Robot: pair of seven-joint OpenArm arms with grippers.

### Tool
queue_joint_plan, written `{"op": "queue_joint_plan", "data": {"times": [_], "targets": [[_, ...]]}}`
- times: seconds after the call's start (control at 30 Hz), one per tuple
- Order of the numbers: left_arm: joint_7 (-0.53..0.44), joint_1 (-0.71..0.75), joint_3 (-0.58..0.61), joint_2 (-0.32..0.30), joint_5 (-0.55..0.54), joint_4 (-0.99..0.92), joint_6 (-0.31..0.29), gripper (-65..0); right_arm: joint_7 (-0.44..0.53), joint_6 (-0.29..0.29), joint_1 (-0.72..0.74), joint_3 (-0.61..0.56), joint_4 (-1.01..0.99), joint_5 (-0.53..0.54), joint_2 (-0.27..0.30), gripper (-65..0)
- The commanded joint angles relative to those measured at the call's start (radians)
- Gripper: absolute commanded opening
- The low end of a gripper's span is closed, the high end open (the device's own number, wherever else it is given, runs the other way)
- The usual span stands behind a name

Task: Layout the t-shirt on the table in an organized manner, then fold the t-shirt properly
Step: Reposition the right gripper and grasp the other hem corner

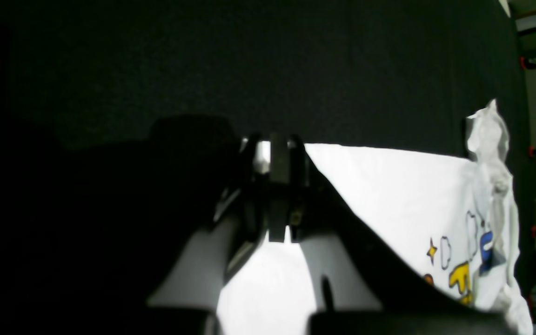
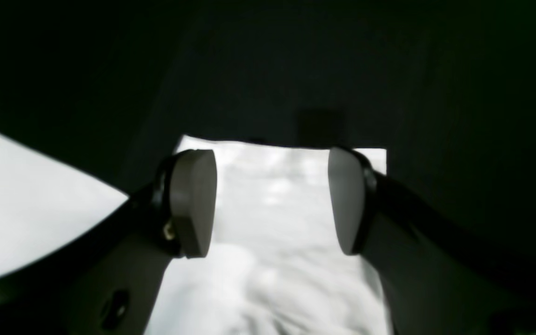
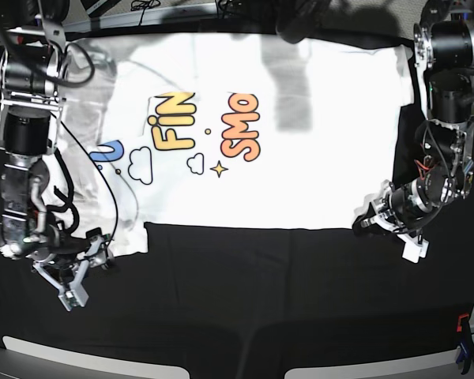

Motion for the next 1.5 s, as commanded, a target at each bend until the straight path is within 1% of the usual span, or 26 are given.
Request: {"op": "queue_joint_plan", "data": {"times": [0.0,0.1,0.17,0.2,0.3,0.37,0.43,0.53,0.57,0.63,0.7,0.93,1.1,1.13,1.27,1.3,1.33,1.37,1.47], "targets": [[-0.015,-0.027,-0.005,-0.012,-0.019,0.014,-0.011,-65.0,0.05,-0.04,0.035,-0.005,-0.003,-0.03,0.017,-28.1],[-0.015,-0.027,-0.005,-0.012,-0.019,0.014,-0.011,-65.0,0.137,-0.122,0.041,-0.008,-0.093,-0.103,0.018,-28.1],[-0.015,-0.027,-0.005,-0.012,-0.019,0.014,-0.011,-65.0,0.18,-0.204,0.05,0.005,-0.171,-0.128,0.017,-28.1],[-0.015,-0.027,-0.005,-0.012,-0.019,0.014,-0.011,-65.0,0.203,-0.223,0.057,0.008,-0.21,-0.127,0.018,-28.1],[-0.014,-0.027,-0.005,-0.012,-0.019,0.014,-0.011,-65.0,0.262,-0.267,0.077,0.013,-0.314,-0.127,0.02,-28.1],[-0.015,-0.027,-0.005,-0.012,-0.019,0.014,-0.011,-65.0,0.275,-0.285,0.089,0.013,-0.356,-0.127,0.024,-28.1],[-0.015,-0.027,-0.005,-0.012,-0.019,0.014,-0.011,-65.0,0.288,-0.3,0.095,0.013,-0.371,-0.134,0.029,-28.1],[-0.015,-0.027,-0.005,-0.012,-0.019,0.014,-0.011,-65.0,0.3,-0.341,0.095,0.013,-0.372,-0.151,0.037,-28.1],[-0.015,-0.027,-0.005,-0.012,-0.019,0.014,-0.011,-65.0,0.295,-0.341,0.095,0.013,-0.372,-0.142,0.04,-28.1],[-0.015,-0.027,-0.005,-0.012,-0.019,0.014,-0.011,-65.0,0.249,-0.34,0.095,0.013,-0.381,-0.114,0.045,-28.1],[-0.015,-0.027,-0.005,-0.012,-0.019,0.014,-0.011,-65.0,0.223,-0.341,0.095,0.013,-0.394,-0.116,0.047,-28.2],[-0.015,-0.027,-0.005,-0.012,-0.02,0.014,-0.011,-65.0,0.22,-0.34,0.095,0.013,-0.454,-0.119,0.05,-28.2],[-0.016,-0.027,-0.005,-0.012,-0.02,0.014,-0.011,-65.0,0.221,-0.338,0.095,0.013,-0.537,-0.116,0.05,-28.2],[-0.016,-0.027,-0.005,-0.012,-0.019,0.014,-0.011,-65.0,0.221,-0.333,0.095,0.013,-0.554,-0.116,0.05,-28.2],[-0.016,-0.027,-0.005,-0.012,-0.019,0.014,-0.011,-65.0,0.22,-0.279,0.092,0.013,-0.564,-0.115,0.05,-28.2],[-0.016,-0.027,-0.005,-0.012,-0.019,0.014,-0.011,-65.0,0.219,-0.275,0.092,0.013,-0.564,-0.115,0.049,-28.5],[-0.016,-0.027,-0.005,-0.012,-0.02,0.014,-0.011,-65.0,0.217,-0.275,0.092,0.013,-0.563,-0.115,0.049,-29.6],[-0.016,-0.027,-0.005,-0.012,-0.02,0.014,-0.011,-65.0,0.214,-0.275,0.092,0.013,-0.563,-0.115,0.049,-32.0],[-0.016,-0.027,-0.005,-0.012,-0.02,0.014,-0.011,-65.0,0.196,-0.275,0.092,0.013,-0.563,-0.115,0.05,-45.1]]}}
